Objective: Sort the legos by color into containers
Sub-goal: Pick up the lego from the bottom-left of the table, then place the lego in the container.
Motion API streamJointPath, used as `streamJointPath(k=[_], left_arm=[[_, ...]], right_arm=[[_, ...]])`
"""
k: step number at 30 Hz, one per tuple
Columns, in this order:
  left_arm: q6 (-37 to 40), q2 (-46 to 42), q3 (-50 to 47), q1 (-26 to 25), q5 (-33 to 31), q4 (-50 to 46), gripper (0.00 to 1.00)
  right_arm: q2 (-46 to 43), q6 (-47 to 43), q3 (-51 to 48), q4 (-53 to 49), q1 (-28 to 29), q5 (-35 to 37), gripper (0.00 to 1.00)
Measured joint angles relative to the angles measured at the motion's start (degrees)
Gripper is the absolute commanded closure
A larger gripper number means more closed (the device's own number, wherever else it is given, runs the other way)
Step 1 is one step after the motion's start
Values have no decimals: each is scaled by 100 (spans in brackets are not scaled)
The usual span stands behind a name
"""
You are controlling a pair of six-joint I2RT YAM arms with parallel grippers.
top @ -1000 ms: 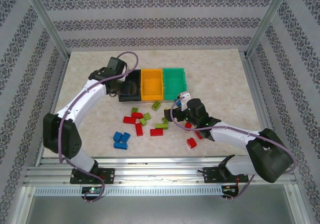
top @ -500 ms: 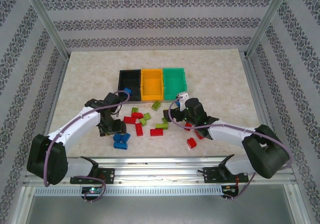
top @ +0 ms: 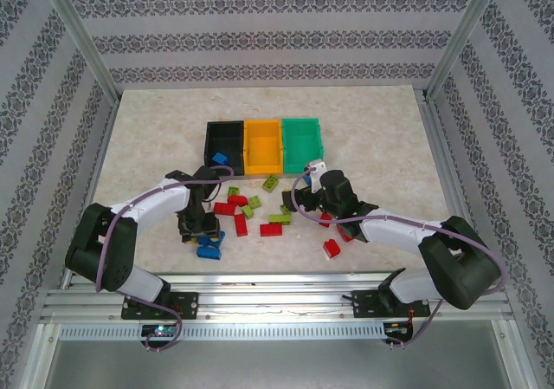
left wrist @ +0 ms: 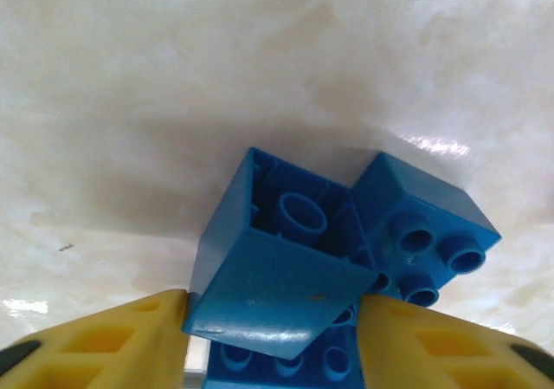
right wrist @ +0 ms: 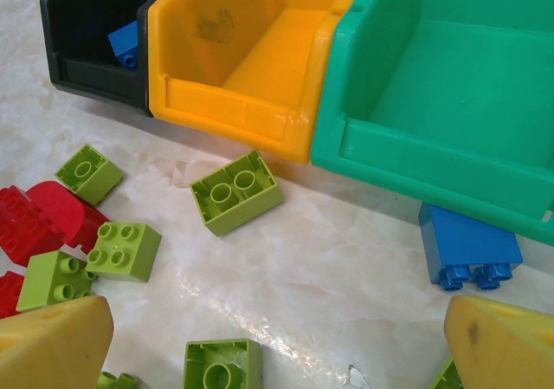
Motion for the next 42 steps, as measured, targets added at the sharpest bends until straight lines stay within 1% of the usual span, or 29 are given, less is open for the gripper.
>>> streamJointPath(k=[1,4,6,8,14,20,25,28,32,34,39,40,42], left_arm=[[4,20,20,0,-2,-2,54],[44,48,59,-2,-26,-9,60],[74,52,70,0,-105,4,62],[109,57,76,-2,-131,2,67],[129,31,101,-33,-297,81,70],[131,-9,223,-33,-568,197,70],[205,-245,682,-33,-717,214,70],[317,-260,1207,-33,-798,245,70],[529,-24,2133,0,-909,271,68],[647,278,2660,42,-905,304,68],[1012,1362,3873,271,-872,339,67],[1067,1539,4024,319,-881,350,63],[1180,1921,4312,426,-909,369,48]], right_arm=[[0,0,0,0,0,-2,2],[0,0,0,0,0,0,2],[0,0,0,0,0,0,2],[0,0,0,0,0,0,2],[0,0,0,0,0,0,2],[0,0,0,0,0,0,2],[0,0,0,0,0,0,2],[0,0,0,0,0,-2,2],[0,0,0,0,0,0,2],[0,0,0,0,0,0,2],[0,-2,0,-2,31,9,2],[0,-2,0,-4,48,9,2],[0,-9,0,-20,63,15,2]])
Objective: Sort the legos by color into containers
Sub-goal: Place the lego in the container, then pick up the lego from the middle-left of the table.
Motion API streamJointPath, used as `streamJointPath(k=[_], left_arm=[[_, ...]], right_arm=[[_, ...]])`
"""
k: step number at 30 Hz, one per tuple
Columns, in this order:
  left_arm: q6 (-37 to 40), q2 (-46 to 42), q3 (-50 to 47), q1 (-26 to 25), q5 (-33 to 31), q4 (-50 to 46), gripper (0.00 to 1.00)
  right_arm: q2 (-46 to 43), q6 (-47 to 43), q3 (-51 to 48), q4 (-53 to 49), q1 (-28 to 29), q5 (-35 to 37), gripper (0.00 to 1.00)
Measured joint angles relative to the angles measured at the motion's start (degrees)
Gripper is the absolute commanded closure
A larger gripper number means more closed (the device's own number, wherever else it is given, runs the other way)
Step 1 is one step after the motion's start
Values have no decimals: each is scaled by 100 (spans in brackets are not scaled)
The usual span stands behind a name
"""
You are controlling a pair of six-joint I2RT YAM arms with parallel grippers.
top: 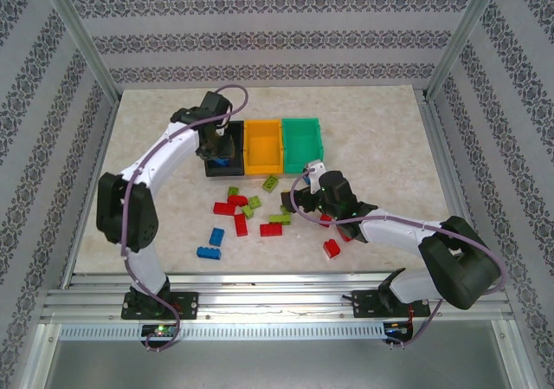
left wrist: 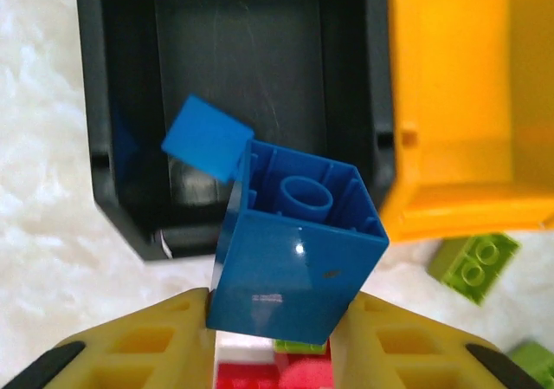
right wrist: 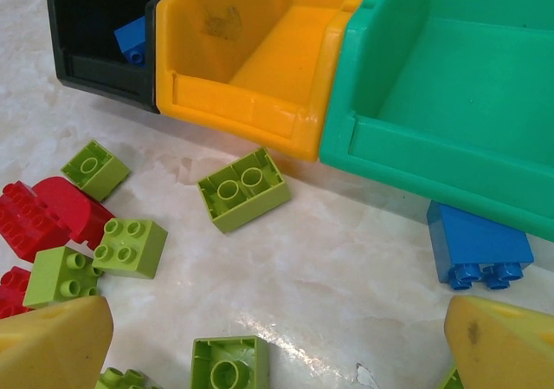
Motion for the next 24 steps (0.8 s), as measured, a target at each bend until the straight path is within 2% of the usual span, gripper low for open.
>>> streamJointPath(k=[2,5,9,14,19,24], left_arm=[[72,269,184,85,-33,-7,34],[114,468,280,160,7,17,27],[118,186,-173,149,66,98,27],[118,-839,-1298,107,127,157,28],[116,-2006,-2356,57,721,157,30],[37,-2413,-3185,-160,1231,133,33]], right_arm=[[0,-9,0,-24,0,2,2],[0,-11,0,-46,0,7,2],[0,-11,0,-48,0,7,2],[0,-9,0,-48,0,2,2],[37,-11,48,-61,0,2,2],[46,-11,74,-63,39,50,2]])
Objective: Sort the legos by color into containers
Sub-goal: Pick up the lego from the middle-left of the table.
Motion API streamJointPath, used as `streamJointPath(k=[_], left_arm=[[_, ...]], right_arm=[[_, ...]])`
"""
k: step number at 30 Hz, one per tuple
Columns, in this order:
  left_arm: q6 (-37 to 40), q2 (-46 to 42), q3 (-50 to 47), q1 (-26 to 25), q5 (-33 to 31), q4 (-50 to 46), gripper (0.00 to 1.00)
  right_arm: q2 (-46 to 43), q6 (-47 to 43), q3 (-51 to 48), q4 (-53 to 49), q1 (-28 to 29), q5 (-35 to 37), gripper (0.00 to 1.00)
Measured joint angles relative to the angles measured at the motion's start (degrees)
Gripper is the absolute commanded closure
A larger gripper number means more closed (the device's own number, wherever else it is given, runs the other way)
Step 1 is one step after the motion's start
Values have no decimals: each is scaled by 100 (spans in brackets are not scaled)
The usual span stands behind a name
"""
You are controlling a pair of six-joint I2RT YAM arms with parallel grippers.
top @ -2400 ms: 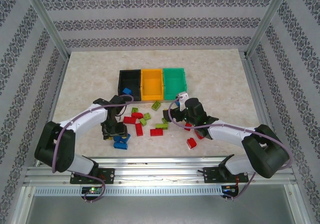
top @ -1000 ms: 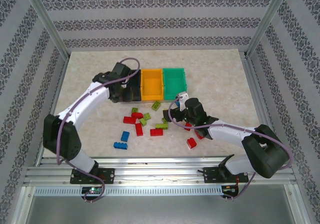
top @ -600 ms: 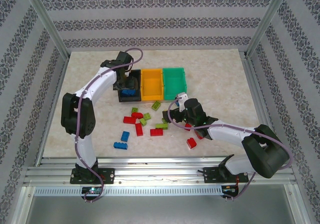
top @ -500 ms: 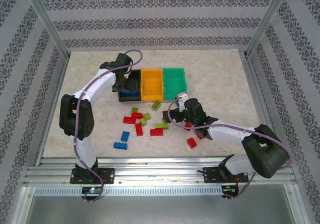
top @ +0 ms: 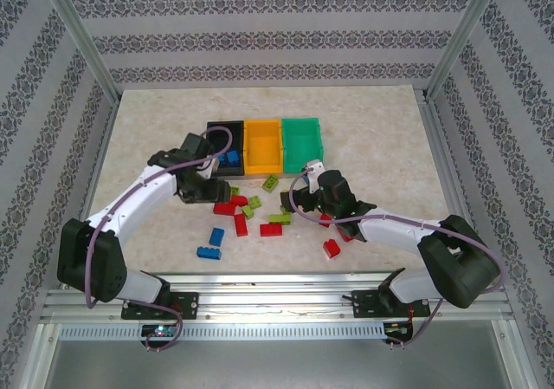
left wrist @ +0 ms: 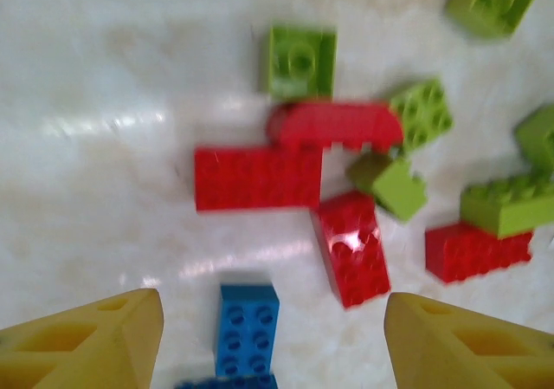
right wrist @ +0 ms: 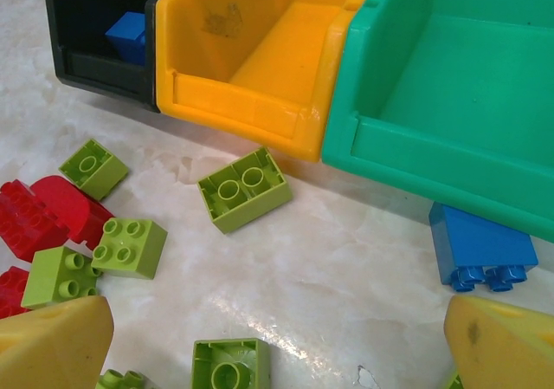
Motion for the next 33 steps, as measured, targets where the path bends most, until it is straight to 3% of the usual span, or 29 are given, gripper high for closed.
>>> streamJointPath(k=[11,19,23,33], left_arm=[[-398,22,-876,-468,-24,-439,36],[-538,935,-905,-942,-205,-422,39],[-564,1150,-852,-1014,-345,-407,51],[-555,1141,-428,-1019,-706,-396,66]], right_arm=[[-258,-2,-2,0,35,195,2],[-264,0,-2,0,35,212,2],[-289,0,-4,-2,35,232,2],[-343,-2,-13,-2,35,278,2]])
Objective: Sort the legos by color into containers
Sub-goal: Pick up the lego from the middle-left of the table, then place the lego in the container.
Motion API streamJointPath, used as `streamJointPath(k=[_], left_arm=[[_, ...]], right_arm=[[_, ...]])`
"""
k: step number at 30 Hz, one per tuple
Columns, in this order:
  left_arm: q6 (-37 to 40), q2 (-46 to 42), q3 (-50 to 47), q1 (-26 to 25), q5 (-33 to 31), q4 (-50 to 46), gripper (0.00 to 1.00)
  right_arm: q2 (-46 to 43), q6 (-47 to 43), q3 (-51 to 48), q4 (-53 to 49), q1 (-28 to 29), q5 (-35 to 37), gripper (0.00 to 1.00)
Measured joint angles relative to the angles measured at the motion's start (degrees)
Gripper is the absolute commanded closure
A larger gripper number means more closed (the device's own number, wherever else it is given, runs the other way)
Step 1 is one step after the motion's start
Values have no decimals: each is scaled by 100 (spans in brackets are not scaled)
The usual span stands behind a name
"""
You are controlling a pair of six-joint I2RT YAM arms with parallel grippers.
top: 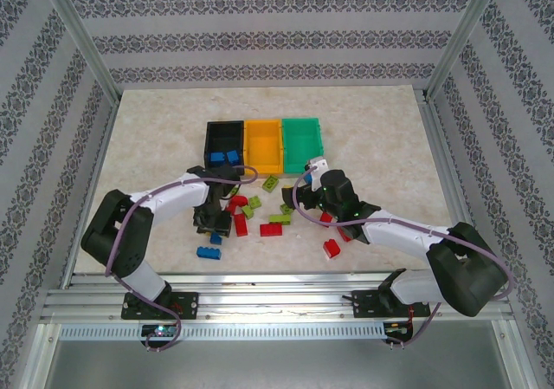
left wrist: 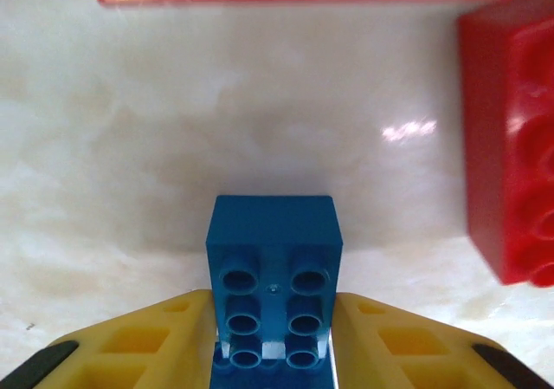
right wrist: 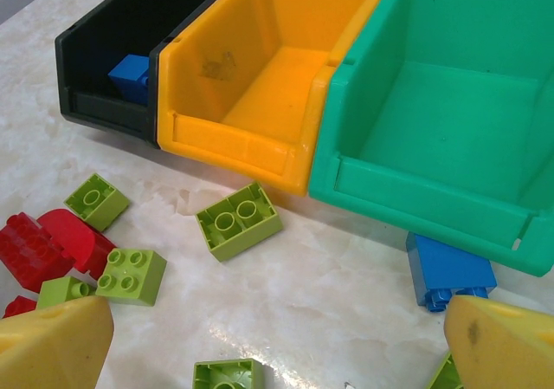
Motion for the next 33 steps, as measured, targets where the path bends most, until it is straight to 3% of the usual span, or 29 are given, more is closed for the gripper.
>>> streamJointPath(k=[15,22,25,28,33], left_arm=[[177,-192,1231,59,-621,-24,71],[529,446,2662,570,-782,-52,71],[686,927,3351,872,-767,-39,63],[839,1478,4026,1106,-800,-22,48],[1014,2157,4878,1220,-811,-42,39]], right_arm=[[20,0,0,0,0,26,2],[20,0,0,0,0,33,2],[20,0,0,0,0,37,2],[20,-4,0,0,0,42,2],[20,-39,0,0,0,109,2]])
